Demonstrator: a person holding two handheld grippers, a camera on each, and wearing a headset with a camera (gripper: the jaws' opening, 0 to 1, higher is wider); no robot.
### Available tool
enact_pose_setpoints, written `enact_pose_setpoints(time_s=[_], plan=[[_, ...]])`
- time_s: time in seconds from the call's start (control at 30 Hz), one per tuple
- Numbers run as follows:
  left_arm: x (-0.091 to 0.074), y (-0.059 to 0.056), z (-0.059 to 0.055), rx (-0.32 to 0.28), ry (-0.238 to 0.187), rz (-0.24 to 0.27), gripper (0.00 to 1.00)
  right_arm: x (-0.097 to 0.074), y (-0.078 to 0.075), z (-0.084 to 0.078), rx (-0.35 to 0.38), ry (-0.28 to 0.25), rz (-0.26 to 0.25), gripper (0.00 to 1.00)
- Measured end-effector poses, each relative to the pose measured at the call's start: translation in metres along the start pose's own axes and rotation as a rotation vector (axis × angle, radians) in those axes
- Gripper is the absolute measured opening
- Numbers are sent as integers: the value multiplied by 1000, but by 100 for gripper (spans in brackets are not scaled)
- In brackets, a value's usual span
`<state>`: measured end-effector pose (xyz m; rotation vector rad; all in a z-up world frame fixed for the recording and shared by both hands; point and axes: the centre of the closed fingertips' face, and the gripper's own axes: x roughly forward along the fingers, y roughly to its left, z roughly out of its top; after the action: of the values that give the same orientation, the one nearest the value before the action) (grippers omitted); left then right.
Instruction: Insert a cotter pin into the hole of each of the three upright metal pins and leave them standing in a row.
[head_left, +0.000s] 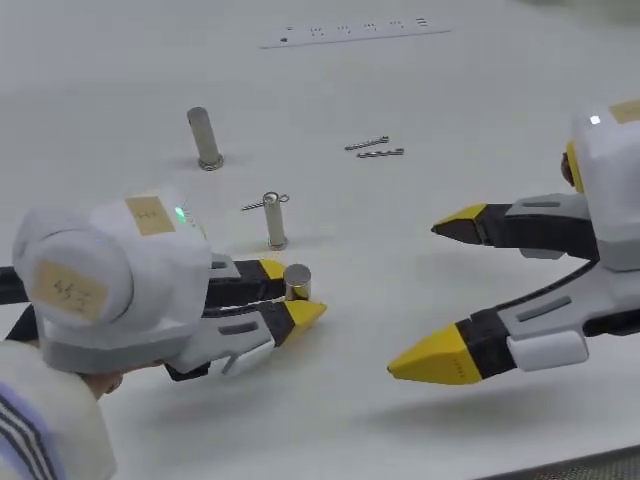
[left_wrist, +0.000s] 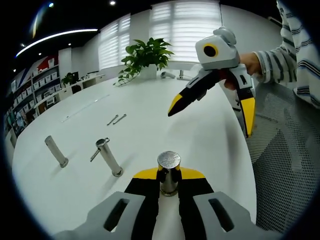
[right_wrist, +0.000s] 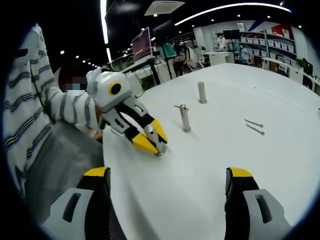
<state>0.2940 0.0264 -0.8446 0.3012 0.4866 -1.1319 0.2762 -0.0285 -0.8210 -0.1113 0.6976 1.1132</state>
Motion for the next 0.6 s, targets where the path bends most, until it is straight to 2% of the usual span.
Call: enact_pose_setpoints(time_s=[0.27, 0.6], plan=[[-1, 0, 0, -26, -29, 8, 12, 2, 1, 1, 2, -2, 1, 97], [-2, -1, 2, -32, -39, 11, 12, 4, 3, 0, -3, 7, 7, 97]])
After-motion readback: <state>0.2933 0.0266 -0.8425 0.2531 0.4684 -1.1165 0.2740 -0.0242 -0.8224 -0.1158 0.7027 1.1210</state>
